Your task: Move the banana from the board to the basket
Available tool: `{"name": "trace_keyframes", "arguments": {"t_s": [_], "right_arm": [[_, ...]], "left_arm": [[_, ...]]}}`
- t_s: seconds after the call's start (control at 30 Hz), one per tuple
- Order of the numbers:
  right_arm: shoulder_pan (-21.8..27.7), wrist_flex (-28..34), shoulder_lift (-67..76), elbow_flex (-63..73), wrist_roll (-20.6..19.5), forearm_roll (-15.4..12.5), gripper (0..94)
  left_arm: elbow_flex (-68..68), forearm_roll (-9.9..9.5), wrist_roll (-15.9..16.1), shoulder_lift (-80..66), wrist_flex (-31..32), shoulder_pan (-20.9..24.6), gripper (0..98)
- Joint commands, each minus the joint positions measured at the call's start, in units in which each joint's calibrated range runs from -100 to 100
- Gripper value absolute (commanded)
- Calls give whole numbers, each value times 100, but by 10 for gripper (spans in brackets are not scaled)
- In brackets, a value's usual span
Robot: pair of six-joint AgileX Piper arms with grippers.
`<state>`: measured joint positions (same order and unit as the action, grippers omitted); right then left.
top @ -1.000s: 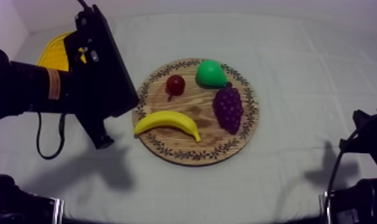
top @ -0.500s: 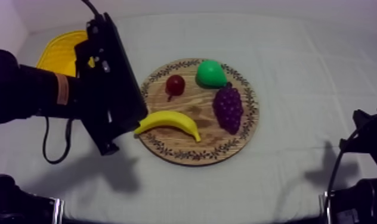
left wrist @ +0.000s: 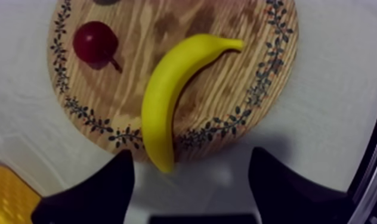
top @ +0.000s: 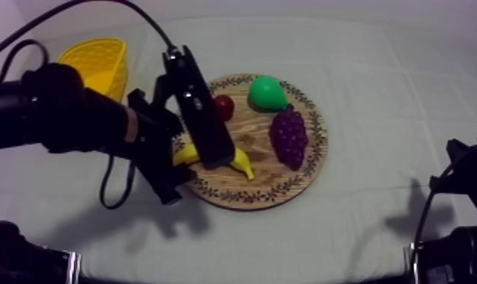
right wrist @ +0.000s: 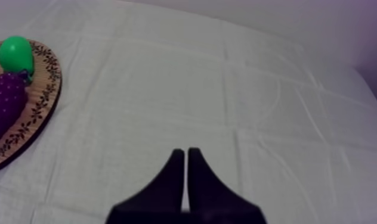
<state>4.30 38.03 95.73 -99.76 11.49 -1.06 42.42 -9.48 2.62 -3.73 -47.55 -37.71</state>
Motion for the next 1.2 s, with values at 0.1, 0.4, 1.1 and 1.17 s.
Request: {"name": "trace_keyframes", "arguments": {"t_s": [0.1,0.4,1.1,1.17], "right_arm": [[-1,-4,2,-2,2,1,3],[-1,-4,2,-2,2,1,3],[-1,-4,2,-2,2,1,3],[-1,-4,2,-2,2,1,3]], "left_arm": [[-567,16,-6,854,-306,6,701],[-1896,-38,118,2086,-1123,95,682],[-2807,-353,-248,3403,-1749,106,476],[-2749,-433,-347,3427,-1731,79,435]]}}
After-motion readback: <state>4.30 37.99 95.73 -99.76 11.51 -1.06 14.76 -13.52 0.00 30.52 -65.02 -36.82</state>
